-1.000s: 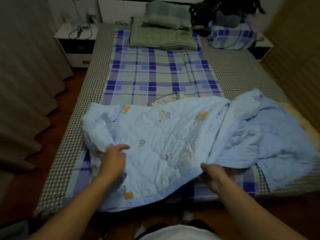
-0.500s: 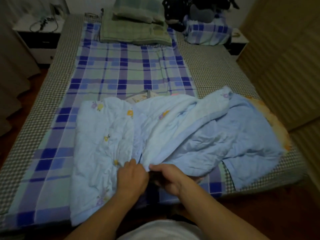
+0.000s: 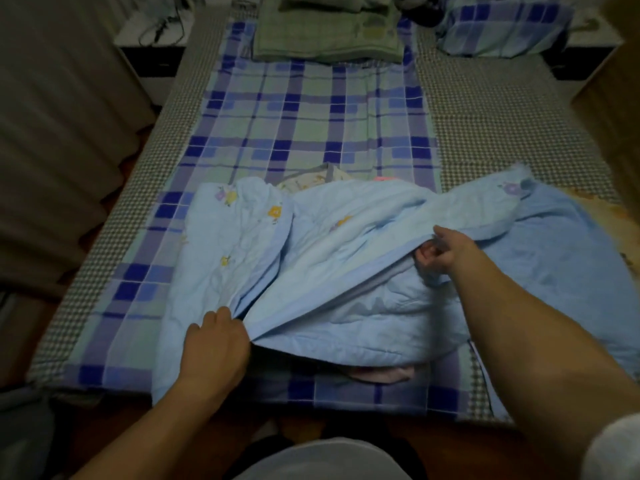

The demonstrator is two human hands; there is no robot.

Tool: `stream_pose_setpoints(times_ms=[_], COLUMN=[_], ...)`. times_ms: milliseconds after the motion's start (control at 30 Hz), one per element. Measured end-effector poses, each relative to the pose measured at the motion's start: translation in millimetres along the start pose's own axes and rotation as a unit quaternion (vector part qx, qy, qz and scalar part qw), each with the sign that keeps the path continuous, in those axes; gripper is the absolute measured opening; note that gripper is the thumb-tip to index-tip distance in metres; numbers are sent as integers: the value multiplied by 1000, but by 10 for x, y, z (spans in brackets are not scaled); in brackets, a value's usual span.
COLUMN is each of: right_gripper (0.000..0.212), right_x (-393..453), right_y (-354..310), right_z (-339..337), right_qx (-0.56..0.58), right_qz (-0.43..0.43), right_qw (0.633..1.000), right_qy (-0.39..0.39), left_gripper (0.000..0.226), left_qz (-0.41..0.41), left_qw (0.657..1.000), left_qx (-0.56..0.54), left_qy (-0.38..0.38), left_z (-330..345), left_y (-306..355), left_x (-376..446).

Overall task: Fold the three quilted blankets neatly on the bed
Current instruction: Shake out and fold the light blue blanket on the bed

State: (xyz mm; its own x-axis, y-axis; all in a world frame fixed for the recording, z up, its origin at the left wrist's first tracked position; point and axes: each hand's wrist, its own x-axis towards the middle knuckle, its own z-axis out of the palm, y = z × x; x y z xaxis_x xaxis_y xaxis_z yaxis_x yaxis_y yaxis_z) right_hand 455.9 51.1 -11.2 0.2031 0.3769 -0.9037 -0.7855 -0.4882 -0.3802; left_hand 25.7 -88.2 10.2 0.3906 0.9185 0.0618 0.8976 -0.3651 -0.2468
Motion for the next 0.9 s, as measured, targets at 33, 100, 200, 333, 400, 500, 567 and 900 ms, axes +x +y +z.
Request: stream_pose_setpoints(times_ms=[33, 100, 200, 333, 400, 500, 567, 900], right_gripper=[13, 13, 24, 40, 52, 60, 92, 38], right_x=[33, 16, 18, -205, -474, -552, -610, -548], right_y=[-39, -66, -77, -49, 163, 890, 1370, 2290], right_z=[-4, -30, -111, -148, -372, -976, -1288, -899], right_qx=[-9, -50, -29, 75, 74, -37, 5, 238], right_qz=[14, 18, 11, -164, -284, -218, -144, 11], right_qw=[1000, 999, 999, 984, 956, 971, 984, 971], right_qy=[-12, -13, -21, -11, 29, 96, 101, -26], left_gripper=[9, 9, 6, 16, 19, 14, 18, 19], left_qz=[-1, 0, 8, 13, 8, 0, -3, 68], left_qw=[1000, 1000, 1000, 999, 998, 997, 995, 995], left_qx=[-2, -8, -19, -28, -39, -63, -77, -74], left_qy=[0, -7, -19, -41, -41, -39, -60, -6], left_z=[-6, -14, -19, -22, -26, -15, -24, -424], left_y=[4, 10, -18, -88, -117, -184, -237, -542], left_x=[5, -3, -46, -10, 39, 90, 108, 359])
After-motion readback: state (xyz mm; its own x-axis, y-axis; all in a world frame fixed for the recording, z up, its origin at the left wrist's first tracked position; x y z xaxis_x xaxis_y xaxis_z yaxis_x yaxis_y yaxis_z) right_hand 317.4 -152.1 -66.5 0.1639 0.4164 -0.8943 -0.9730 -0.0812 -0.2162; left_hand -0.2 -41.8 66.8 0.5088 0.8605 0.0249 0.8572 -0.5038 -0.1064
